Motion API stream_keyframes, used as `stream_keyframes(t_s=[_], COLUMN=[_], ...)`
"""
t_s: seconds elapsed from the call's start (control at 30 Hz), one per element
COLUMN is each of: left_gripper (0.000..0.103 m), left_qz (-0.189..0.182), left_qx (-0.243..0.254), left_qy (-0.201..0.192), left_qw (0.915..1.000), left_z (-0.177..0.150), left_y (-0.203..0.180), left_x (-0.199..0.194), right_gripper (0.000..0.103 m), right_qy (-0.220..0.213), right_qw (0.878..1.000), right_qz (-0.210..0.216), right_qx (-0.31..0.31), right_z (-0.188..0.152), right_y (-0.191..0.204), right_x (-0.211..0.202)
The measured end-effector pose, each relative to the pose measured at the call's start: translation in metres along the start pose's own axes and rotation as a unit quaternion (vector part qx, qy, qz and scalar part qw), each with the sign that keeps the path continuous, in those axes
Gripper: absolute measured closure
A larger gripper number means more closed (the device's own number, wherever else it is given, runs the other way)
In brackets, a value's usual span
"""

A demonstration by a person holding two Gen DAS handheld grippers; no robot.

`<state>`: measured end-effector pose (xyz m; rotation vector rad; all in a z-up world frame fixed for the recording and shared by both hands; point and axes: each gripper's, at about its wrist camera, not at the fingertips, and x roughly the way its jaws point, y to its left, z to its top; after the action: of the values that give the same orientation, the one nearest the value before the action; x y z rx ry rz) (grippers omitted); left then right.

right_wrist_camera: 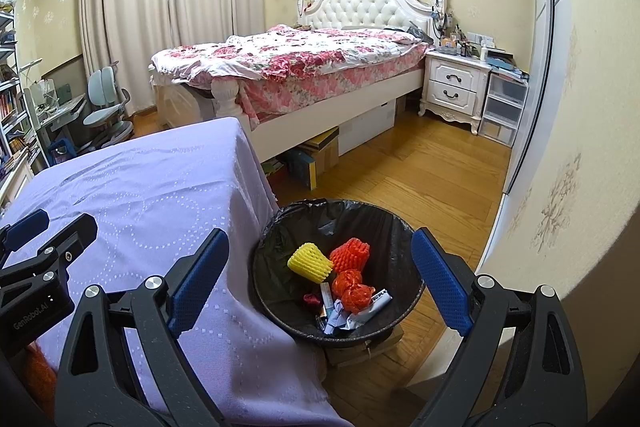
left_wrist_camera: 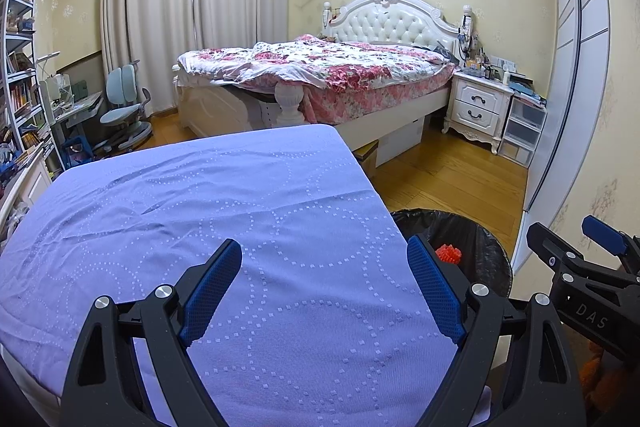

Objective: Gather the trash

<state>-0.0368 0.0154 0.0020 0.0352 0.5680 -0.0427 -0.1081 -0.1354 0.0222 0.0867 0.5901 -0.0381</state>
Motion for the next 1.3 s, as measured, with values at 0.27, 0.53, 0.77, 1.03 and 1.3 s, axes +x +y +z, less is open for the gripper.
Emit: stream_keyframes(t_s=[0.27, 0.53, 0.77, 1.03, 1.3], left_gripper=[0.019, 0.019, 0.018, 0.015, 0.014], left_qz=[0.0, -0.005, -0.005, -0.004, -0.003], left_qx=[-0.001, 0.001, -0.002, -0.002, 0.001], left_qy=[-0.002, -0.004, -0.003, 0.0, -0.013], left_qw=[1.0, 1.0, 1.0, 1.0, 0.9999], left_z=[-0.005, -0.008, -0.007, -0.009, -0.008], left_y=[-0.002, -0.004, -0.003, -0.005, -0.006], left_x=[0.001, -0.002, -0.003, -0.004, -0.01], right_gripper=[0.013, 0.013, 0.013, 0.013, 0.013], right_qy=[0.0, 0.001, 0.001, 0.001, 0.002], right_qw=[1.0, 1.0, 1.0, 1.0, 1.0], right_qz=[0.0, 0.0, 0.0, 0.0, 0.0], right_qx=[-0.001, -0.001, -0.001, -0.002, -0.002], right_z=[0.0, -0.001, -0.001, -0.001, -0.001], right_y=[0.0, 0.001, 0.001, 0.002, 0.003], right_x=[0.0, 0.0, 0.0, 0.0, 0.0])
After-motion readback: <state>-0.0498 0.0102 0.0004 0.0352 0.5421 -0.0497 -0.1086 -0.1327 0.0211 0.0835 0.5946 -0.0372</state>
